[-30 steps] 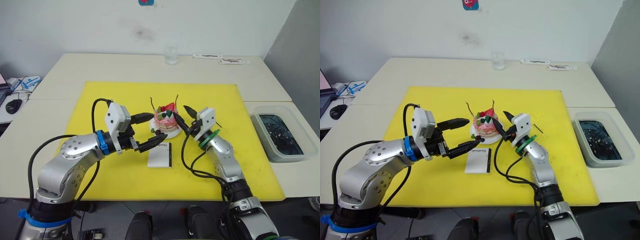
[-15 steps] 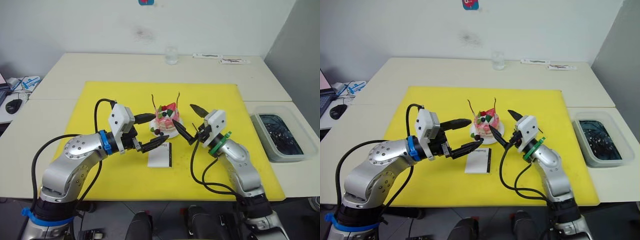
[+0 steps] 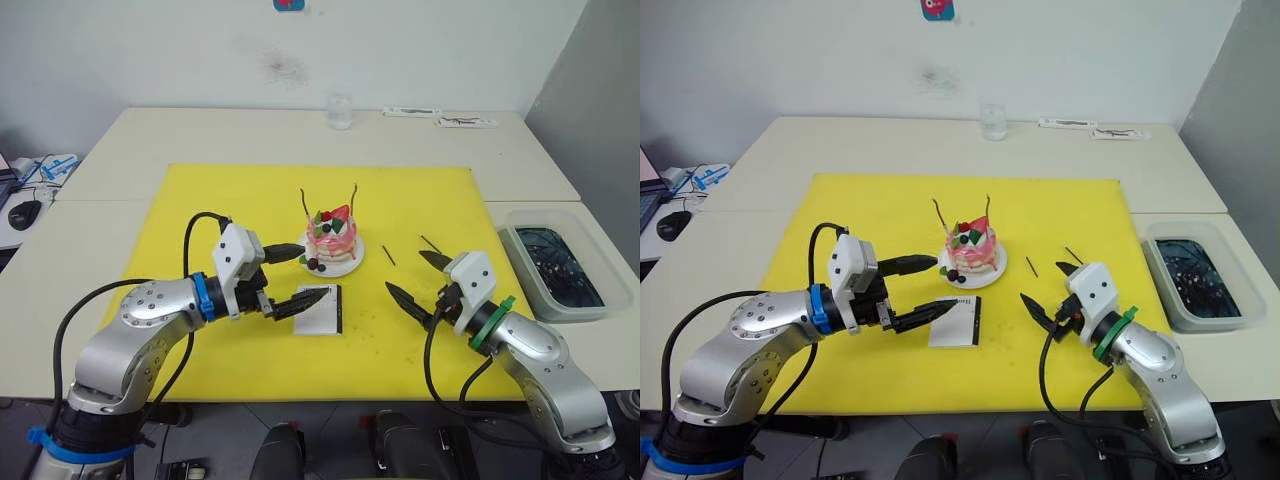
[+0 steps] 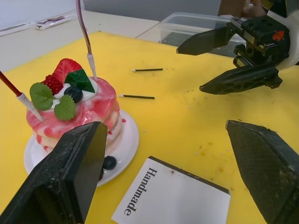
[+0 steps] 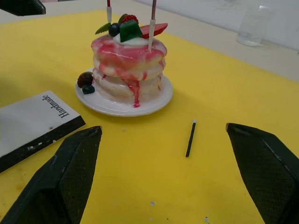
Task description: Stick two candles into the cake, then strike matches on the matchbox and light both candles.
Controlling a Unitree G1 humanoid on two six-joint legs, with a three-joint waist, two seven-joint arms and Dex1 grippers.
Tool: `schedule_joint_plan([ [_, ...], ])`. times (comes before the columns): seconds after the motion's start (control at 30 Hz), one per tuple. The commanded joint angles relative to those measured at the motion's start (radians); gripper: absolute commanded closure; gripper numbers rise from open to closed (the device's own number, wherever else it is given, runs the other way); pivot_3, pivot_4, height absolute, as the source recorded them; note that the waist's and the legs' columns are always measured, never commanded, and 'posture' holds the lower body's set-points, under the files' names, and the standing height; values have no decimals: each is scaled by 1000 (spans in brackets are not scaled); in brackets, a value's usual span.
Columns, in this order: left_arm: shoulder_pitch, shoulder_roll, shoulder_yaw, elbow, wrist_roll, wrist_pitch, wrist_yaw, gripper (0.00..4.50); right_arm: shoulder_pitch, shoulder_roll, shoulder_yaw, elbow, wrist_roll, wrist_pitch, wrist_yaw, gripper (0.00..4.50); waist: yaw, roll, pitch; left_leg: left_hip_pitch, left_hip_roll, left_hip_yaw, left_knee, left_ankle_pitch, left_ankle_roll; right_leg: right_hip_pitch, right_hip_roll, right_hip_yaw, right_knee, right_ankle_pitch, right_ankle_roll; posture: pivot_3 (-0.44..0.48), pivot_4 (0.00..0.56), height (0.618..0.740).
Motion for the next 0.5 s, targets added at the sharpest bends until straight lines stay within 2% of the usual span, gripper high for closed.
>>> schedule_joint_plan([
  [0.03,14,22,59,-26,-42,28,-1,0,4,-29,-7,-48,3,-19,19,55,0,0,0,0,0,0,0,0,0,0,0,0,0,0,0,0,150,740],
  [0.13,28,32,101,-28,-105,116,30,0,-4,-61,-8,-50,4,-18,47,55,0,0,0,0,0,0,-1,0,0,0,0,0,0,0,0,0,150,740],
  [0.27,33,110,247,42,-453,491,75,0,-42,-134,-5,-54,52,12,142,55,-3,-1,1,-1,0,0,-1,0,0,-1,0,0,0,0,-1,0,150,740],
  [0.33,23,150,270,84,-558,620,94,0,-62,-168,5,-56,82,37,187,55,-3,-1,1,0,1,0,-1,0,0,-1,0,-1,0,-1,-1,0,150,740],
  [0.43,-12,159,221,120,-557,725,173,0,-101,-205,26,-50,79,45,221,648,-1,-2,2,0,1,-1,-1,0,0,-1,0,-1,0,-1,-1,0,150,740],
  [0.5,-55,143,203,172,-596,812,203,0,-123,-220,35,-46,78,60,231,1285,1,-2,2,-1,0,-1,0,0,0,-1,0,-2,0,-1,-1,0,150,740],
])
